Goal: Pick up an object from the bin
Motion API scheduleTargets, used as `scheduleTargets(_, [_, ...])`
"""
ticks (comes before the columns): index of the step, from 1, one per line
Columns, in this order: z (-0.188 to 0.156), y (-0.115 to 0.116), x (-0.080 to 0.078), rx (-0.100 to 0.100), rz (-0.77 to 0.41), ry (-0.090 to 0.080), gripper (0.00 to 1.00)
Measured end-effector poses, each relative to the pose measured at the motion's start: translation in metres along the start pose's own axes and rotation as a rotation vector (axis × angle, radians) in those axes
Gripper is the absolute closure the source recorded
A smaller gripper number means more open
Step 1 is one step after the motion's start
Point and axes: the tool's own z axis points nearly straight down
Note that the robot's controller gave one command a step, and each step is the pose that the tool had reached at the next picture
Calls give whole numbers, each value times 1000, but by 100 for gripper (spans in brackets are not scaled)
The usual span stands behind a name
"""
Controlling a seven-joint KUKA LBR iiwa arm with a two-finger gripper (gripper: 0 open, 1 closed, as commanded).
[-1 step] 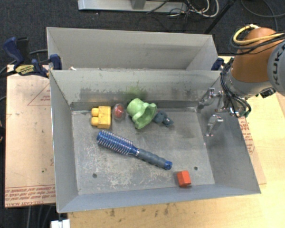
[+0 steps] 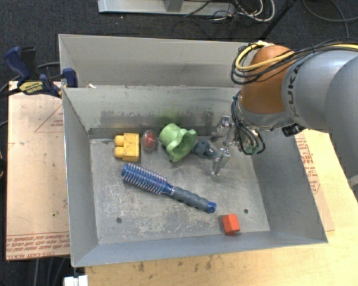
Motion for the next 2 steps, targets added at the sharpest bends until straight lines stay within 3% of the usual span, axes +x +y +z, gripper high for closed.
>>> scheduleTargets(1, [6, 41, 14, 2, -3, -7, 0])
scheduleTargets(2, [6, 39, 14, 4, 0, -5, 100])
